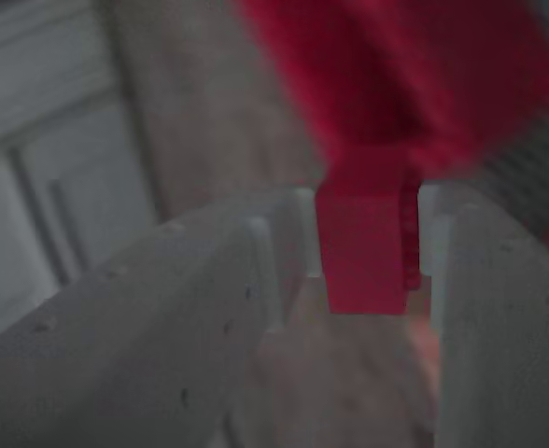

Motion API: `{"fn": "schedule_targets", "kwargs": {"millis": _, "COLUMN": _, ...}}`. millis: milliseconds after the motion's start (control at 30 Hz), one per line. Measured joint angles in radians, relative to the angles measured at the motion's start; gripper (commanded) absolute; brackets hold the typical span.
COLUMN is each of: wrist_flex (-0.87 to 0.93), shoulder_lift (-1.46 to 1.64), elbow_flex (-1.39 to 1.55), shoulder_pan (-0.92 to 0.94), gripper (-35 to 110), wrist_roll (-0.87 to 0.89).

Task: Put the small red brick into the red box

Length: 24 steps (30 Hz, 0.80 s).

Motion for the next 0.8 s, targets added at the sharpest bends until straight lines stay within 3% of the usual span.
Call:
{"fn": "schedule_targets", "kwargs": {"millis": 467, "wrist_flex": -0.336, "shoulder_lift": -0.235, "elbow_flex": -0.055, "shoulder_pan": 0.009, "gripper": 0, "wrist_roll": -0.089}}
{"fn": "schedule_targets", "kwargs": {"millis": 600, "wrist_flex": -0.377, "shoulder_lift": -0.255, "elbow_flex": -0.055, "shoulder_pan": 0.009, "gripper": 12, "wrist_roll": -0.098}}
{"fn": "schedule_targets", "kwargs": {"millis": 800, "wrist_flex": -0.394, "shoulder_lift": -0.253, "elbow_flex": -0.037, "shoulder_pan": 0.009, "gripper": 18, "wrist_roll": -0.097}}
